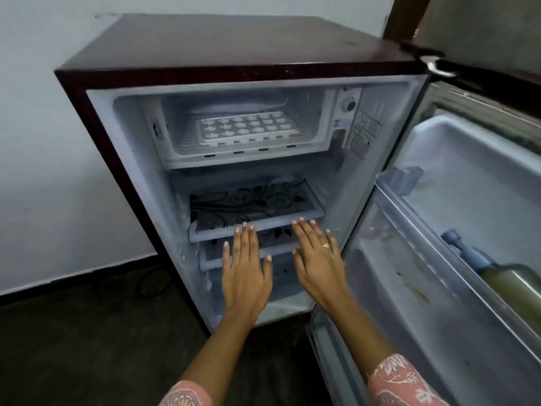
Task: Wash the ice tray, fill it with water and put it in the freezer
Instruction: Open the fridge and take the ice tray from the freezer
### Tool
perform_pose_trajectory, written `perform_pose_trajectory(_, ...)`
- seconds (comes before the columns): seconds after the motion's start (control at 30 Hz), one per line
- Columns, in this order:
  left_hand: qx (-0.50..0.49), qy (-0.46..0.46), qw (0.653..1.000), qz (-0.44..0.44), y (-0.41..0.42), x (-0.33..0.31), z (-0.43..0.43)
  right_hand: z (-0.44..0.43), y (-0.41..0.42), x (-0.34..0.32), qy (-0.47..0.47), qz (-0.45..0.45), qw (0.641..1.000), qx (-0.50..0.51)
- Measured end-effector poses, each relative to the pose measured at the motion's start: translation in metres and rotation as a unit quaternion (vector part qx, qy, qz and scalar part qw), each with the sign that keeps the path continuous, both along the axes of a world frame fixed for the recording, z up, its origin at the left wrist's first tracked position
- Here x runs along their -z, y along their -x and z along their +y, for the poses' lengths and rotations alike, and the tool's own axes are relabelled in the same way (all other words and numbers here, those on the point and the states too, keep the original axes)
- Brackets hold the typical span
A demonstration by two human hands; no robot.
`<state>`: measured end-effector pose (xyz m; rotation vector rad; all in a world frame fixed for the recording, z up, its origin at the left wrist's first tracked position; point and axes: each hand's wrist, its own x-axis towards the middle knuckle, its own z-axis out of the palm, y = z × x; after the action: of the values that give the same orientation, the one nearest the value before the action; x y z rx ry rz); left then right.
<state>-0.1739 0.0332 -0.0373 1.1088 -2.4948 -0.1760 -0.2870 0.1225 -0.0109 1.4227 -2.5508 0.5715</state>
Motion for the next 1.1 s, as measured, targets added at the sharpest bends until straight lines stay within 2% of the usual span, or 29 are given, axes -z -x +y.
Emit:
perform_pose_trajectory(0.17,0.000,0.000,1.000,0.019,0.029,-0.012,-0.047,-0.048,0.031,-0.012,0.013,-0.008,1.000,-0.019)
perform_pose_trajectory(0.27,-0.002,0.004,0.998,0.070,0.045,-0.027,-0.078,-0.080,0.049,-0.023,0.053,-0.059,0.996,-0.044)
perform_pose_trajectory(0.43,-0.011,0.020,0.990,0.142,0.070,-0.067,-0.128,-0.133,0.072,-0.044,0.115,-0.061,0.990,-0.048)
perform_pose_trajectory(0.6,-0.049,0.018,0.991,0.120,0.084,-0.087,-0.177,-0.174,0.103,-0.061,0.129,-0.054,0.990,-0.030)
perform_pose_trajectory(0.77,-0.119,-0.063,0.984,0.114,0.095,-0.099,-0.210,-0.201,0.134,-0.068,0.081,-0.111,0.990,0.008)
perform_pose_trajectory(0.93,-0.114,-0.120,0.980,0.109,0.098,-0.098,-0.230,-0.218,0.144,-0.078,0.115,-0.255,0.958,0.065)
perform_pose_trajectory(1.1,-0.109,-0.123,0.979,0.119,0.099,-0.095,-0.235,-0.224,0.155,-0.082,0.116,-0.271,0.952,0.084)
